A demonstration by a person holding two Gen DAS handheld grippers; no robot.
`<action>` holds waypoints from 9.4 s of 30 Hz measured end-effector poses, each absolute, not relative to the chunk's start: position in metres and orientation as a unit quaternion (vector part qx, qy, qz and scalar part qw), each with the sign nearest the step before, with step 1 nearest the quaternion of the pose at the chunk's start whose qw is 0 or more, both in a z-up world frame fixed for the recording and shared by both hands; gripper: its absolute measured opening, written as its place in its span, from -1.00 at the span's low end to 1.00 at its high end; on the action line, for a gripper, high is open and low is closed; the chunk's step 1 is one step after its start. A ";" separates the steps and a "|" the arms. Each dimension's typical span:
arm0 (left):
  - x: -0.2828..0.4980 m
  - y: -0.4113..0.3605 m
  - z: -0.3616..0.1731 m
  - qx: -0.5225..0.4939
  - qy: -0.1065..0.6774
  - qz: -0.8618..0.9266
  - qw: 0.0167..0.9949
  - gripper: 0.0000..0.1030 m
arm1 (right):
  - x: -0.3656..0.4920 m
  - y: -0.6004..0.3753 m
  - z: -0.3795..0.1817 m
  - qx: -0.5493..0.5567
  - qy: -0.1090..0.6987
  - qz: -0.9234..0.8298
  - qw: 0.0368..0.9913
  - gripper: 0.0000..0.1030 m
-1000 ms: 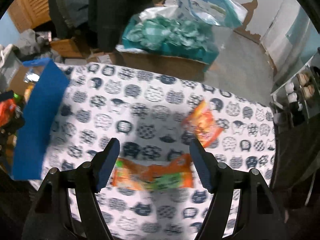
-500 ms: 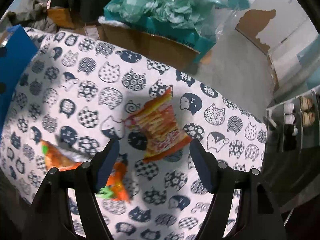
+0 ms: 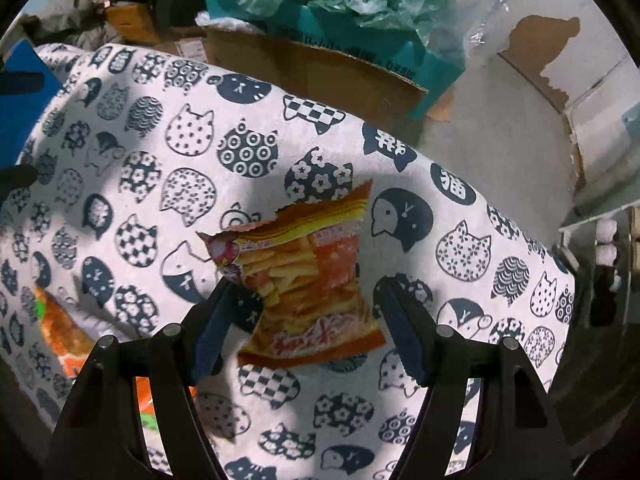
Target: Organize snacks
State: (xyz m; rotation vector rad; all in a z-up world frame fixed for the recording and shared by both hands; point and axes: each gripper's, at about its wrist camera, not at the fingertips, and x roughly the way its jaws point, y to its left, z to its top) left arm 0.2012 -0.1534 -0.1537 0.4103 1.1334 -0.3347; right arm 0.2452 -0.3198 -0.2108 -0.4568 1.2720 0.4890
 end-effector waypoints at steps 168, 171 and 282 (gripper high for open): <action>-0.007 0.125 -0.013 -0.036 0.442 0.050 0.895 0.71 | 0.071 -0.038 -0.009 -0.141 0.459 0.342 0.808 0.36; -0.008 0.118 -0.007 -0.032 0.436 0.049 0.898 0.71 | 0.067 -0.052 -0.004 -0.135 0.450 0.337 0.816 0.37; -0.003 0.089 0.001 0.024 0.436 0.089 0.895 0.85 | 0.060 -0.103 -0.005 -0.115 0.443 0.322 0.829 0.39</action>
